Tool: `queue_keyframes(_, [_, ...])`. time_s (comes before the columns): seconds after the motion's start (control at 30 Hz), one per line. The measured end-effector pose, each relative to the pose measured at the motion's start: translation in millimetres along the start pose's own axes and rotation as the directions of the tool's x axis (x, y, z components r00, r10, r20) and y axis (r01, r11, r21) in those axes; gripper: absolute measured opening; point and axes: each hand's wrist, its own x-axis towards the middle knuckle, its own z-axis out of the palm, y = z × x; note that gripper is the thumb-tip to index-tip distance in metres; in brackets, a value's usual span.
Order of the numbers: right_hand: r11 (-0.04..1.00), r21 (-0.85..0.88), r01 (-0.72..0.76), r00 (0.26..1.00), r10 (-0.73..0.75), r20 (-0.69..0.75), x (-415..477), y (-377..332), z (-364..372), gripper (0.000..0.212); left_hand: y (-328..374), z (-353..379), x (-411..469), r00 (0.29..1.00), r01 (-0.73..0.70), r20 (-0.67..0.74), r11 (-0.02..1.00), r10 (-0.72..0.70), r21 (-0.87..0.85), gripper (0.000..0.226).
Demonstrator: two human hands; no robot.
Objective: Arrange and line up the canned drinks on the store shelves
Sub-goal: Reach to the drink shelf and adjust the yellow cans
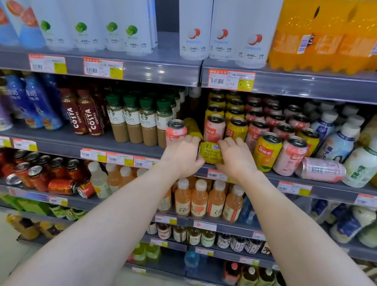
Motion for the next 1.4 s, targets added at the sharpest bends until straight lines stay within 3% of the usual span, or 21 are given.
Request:
queue_keyframes(0.17, [0.997,0.062,-0.038,0.998,0.041,-0.044,-4,5,3,0.072,-1,0,0,1.0,0.017,-0.003,1.0,-0.017,-0.012,0.037])
queue_keyframes(0.53, [0.883,0.426,-0.196,0.947,0.283,-0.153,-19,15,14,0.068,10,14,11,1.0,0.01,-0.014,1.0,-0.01,-0.022,0.041])
queue_keyframes(0.77, [0.679,0.686,-0.263,0.891,0.444,-0.098,-21,11,22,0.07,24,19,12,1.0,-0.014,-0.014,0.999,0.013,-0.04,0.036])
queue_keyframes(1.13, [0.377,0.881,-0.285,0.874,0.48,0.078,-32,13,24,0.067,30,17,11,1.0,0.01,-0.023,1.0,-0.009,0.021,0.036])
queue_keyframes(1.4, [0.41,0.864,-0.292,0.892,0.443,0.092,-30,16,23,0.055,34,17,7,1.0,0.017,-0.026,1.0,-0.018,-0.008,0.027])
